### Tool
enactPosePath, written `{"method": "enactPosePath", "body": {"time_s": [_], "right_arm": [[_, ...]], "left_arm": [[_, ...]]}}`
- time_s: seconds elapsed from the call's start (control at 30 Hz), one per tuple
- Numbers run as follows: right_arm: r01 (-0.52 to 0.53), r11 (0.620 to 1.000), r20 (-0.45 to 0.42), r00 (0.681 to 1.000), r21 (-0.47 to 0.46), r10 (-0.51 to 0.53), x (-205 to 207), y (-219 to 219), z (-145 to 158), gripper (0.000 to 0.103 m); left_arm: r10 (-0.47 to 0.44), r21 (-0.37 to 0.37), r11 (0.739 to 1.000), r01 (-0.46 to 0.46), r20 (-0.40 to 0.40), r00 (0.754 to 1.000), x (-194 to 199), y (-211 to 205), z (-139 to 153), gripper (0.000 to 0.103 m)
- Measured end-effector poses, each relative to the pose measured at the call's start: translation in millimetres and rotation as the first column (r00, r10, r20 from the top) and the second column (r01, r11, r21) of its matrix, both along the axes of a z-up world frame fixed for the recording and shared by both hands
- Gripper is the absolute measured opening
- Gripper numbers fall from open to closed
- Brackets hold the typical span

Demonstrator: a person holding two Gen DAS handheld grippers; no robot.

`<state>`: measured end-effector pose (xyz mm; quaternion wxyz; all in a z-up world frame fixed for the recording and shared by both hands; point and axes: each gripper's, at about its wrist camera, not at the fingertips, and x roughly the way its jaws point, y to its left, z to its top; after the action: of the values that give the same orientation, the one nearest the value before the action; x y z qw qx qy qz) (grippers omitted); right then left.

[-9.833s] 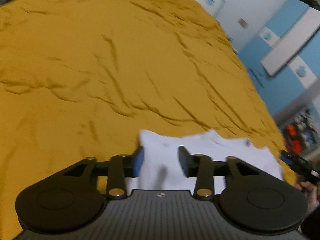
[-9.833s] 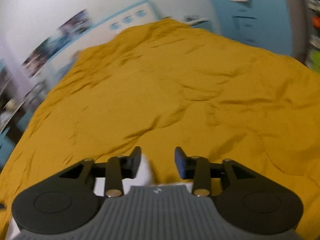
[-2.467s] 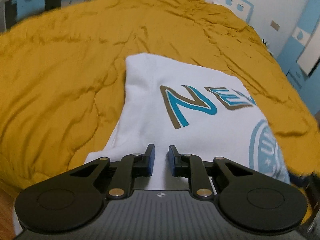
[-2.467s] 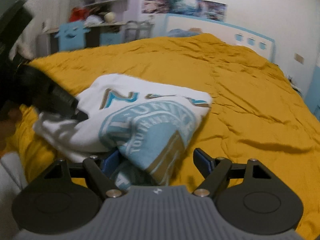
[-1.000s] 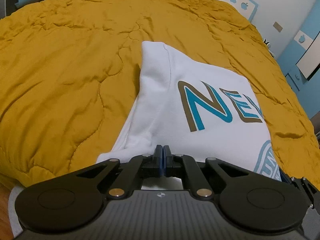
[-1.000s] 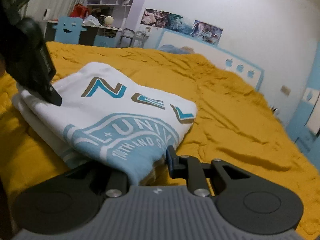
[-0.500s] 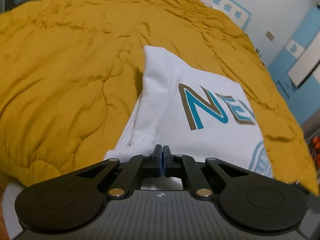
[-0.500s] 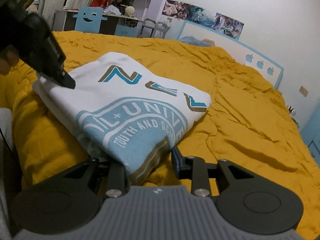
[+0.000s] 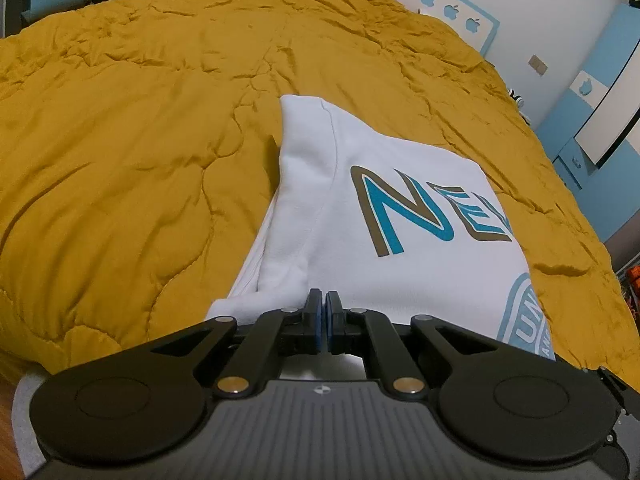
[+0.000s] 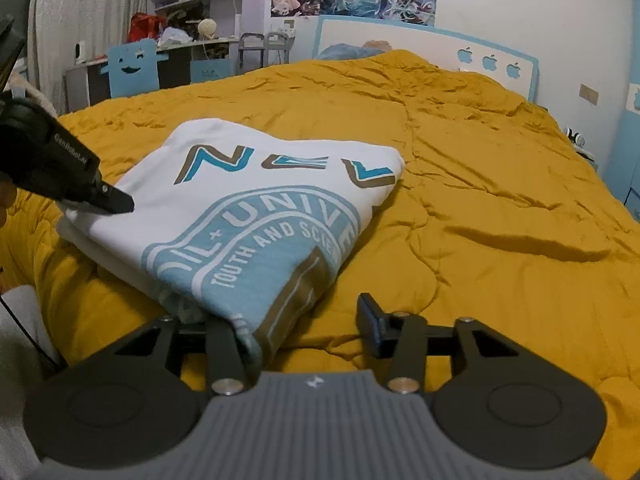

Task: Fold small clothes

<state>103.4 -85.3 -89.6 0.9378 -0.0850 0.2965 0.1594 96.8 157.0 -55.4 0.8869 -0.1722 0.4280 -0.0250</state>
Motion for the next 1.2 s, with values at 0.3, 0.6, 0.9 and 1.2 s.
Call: {"method": "enactPosePath", "body": {"time_s": [0.3, 0.6, 0.9, 1.2], "right_arm": [[-0.11, 0.992, 0.001, 0.994, 0.057, 0.11, -39.1, -16.7, 7.2, 0.082], [-0.173, 0.928, 0.16, 0.979, 0.331, 0.125, -35.8, -49.0, 58.4, 0.063], [0.068, 0.941, -0.025, 0.998, 0.332, -0.064, 45.5, 0.9, 61.6, 0.0], [0.095, 0.981, -0.117, 0.99, 0.169, -0.076, 58.4, 24.2, 7.9, 0.0]], "left_arm": [[0.016, 0.028, 0.999, -0.016, -0.003, 1.0, 0.1, -5.8, 3.8, 0.008], [-0.064, 0.096, 0.994, 0.051, 0.135, 0.989, -8.8, -18.0, 39.0, 0.024], [-0.105, -0.012, 0.994, 0.108, 0.171, 0.98, 34.5, -43.0, 30.8, 0.001], [-0.053, -0.048, 0.997, 0.054, 0.036, 0.998, 36.1, -32.4, -21.5, 0.006]]}}
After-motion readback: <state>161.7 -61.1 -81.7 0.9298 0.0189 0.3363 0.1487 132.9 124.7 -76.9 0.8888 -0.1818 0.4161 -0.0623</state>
